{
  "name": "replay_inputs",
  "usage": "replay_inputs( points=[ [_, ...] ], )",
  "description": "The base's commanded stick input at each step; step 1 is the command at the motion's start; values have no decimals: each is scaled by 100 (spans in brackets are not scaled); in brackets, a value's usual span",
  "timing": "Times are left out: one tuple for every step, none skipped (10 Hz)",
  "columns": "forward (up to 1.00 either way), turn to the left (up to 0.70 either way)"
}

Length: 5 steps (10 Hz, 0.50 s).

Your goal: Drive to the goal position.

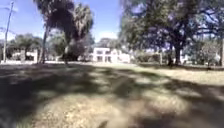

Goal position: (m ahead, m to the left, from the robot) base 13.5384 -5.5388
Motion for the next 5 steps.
replay_inputs(
  points=[
    [70,0],
    [70,0],
    [70,-35],
    [70,-31],
    [70,0]
  ],
)
